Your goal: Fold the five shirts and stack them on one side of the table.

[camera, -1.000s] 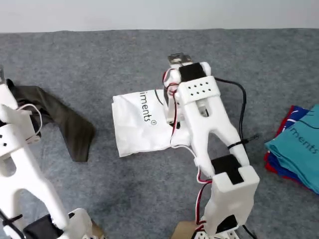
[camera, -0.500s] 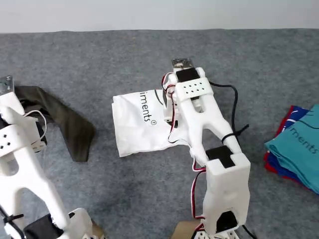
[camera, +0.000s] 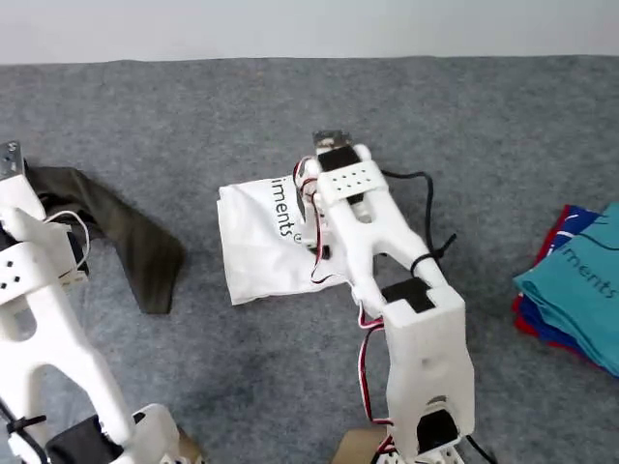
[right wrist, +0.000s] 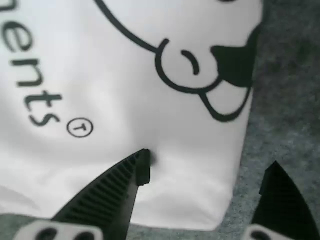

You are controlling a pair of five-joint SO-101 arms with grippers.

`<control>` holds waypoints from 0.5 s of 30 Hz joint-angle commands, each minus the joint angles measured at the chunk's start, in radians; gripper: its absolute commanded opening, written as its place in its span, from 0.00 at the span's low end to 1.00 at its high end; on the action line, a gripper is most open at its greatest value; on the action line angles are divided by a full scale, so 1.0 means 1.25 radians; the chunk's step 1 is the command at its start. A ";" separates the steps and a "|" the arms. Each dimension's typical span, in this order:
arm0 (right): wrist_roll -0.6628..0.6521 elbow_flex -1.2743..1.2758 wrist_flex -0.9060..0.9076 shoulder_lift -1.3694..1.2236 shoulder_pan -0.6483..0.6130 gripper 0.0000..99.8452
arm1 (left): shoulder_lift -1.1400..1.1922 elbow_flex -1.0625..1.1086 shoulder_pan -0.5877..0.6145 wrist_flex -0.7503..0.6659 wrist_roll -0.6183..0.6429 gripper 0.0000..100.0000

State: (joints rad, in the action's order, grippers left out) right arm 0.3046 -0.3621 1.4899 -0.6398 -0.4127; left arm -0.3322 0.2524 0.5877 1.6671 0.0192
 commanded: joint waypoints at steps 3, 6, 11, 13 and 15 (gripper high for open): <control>0.009 -0.042 -0.006 -0.057 0.006 0.35 | -0.028 -0.003 0.004 -0.012 -0.006 0.00; 0.007 -0.088 0.028 -0.098 0.004 0.32 | -0.028 -0.003 0.004 -0.012 -0.006 0.00; 0.009 -0.145 0.079 -0.149 0.006 0.09 | -0.028 -0.003 0.004 -0.011 -0.006 0.00; 0.001 -0.169 0.093 -0.164 0.008 0.01 | -0.028 -0.003 0.004 -0.011 -0.006 0.00; -0.012 -0.188 0.121 -0.169 0.009 0.01 | -0.028 -0.003 0.004 -0.011 -0.006 0.00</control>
State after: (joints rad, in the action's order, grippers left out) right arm 0.3030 -0.5662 1.6049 -0.8209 -0.4051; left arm -0.3322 0.2524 0.5877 1.6671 0.0192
